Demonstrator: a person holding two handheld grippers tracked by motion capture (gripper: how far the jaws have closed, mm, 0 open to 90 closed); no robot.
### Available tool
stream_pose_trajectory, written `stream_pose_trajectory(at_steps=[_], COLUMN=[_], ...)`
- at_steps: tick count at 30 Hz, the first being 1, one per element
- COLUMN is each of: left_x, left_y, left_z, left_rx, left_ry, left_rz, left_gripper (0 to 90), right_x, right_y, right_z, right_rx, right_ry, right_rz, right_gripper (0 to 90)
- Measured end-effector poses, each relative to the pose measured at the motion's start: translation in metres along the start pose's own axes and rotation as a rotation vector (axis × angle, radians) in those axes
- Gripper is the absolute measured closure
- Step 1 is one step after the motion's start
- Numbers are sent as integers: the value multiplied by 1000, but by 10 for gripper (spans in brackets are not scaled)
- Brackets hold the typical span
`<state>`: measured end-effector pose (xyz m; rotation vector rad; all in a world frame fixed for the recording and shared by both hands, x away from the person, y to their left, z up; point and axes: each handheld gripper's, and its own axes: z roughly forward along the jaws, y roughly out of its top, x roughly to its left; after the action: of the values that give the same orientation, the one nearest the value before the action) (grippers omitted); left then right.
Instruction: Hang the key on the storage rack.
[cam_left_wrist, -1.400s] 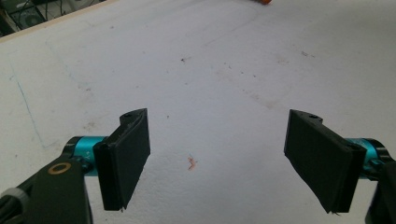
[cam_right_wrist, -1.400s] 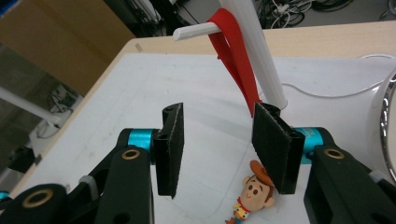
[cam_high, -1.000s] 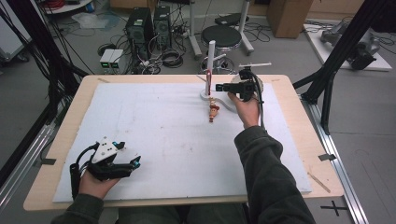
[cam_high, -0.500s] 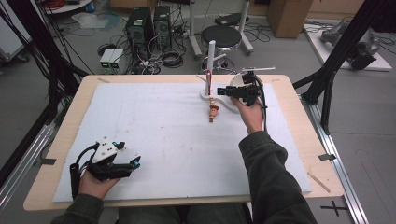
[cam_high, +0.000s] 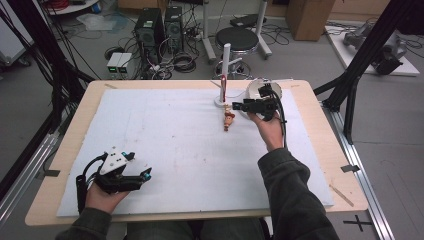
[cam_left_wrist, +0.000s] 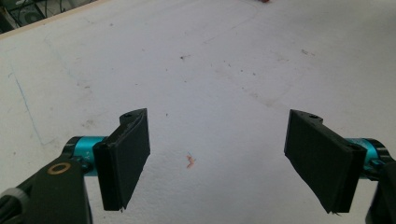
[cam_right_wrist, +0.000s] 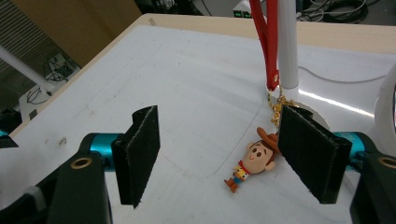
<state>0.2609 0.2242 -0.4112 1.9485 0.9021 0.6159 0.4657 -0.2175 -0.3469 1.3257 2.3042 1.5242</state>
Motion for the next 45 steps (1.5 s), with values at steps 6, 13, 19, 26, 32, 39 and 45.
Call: stream_pose_trajectory(at_steps=[6, 13, 19, 26, 32, 39, 45], left_x=[0, 0, 1, 1, 1, 1, 1], left_y=[0, 0, 0, 0, 0, 0, 0], left_z=[0, -1, -1, -1, -1, -2, -2], left_rx=[0, -1, -2, -1, -3, 1, 1], left_ry=[2, 1, 3, 5, 9, 8, 9], left_rz=[-1, -1, 0, 0, -6, 0, -3], left_gripper=[226, 226, 226, 226, 224, 224, 224], right_x=[5, 11, 15, 17, 21, 23, 28], right_y=[0, -3, -7, -12, -18, -25, -29], right_z=[-2, -2, -2, -6, -7, -11, -15], right_rx=[-4, 7, 13, 16, 16, 17, 12], right_ry=[5, 5, 8, 12, 20, 11, 15], right_rz=[-26, -54, -67, -72, -84, -94, -102], right_gripper=[258, 239, 223, 212, 196, 177, 161])
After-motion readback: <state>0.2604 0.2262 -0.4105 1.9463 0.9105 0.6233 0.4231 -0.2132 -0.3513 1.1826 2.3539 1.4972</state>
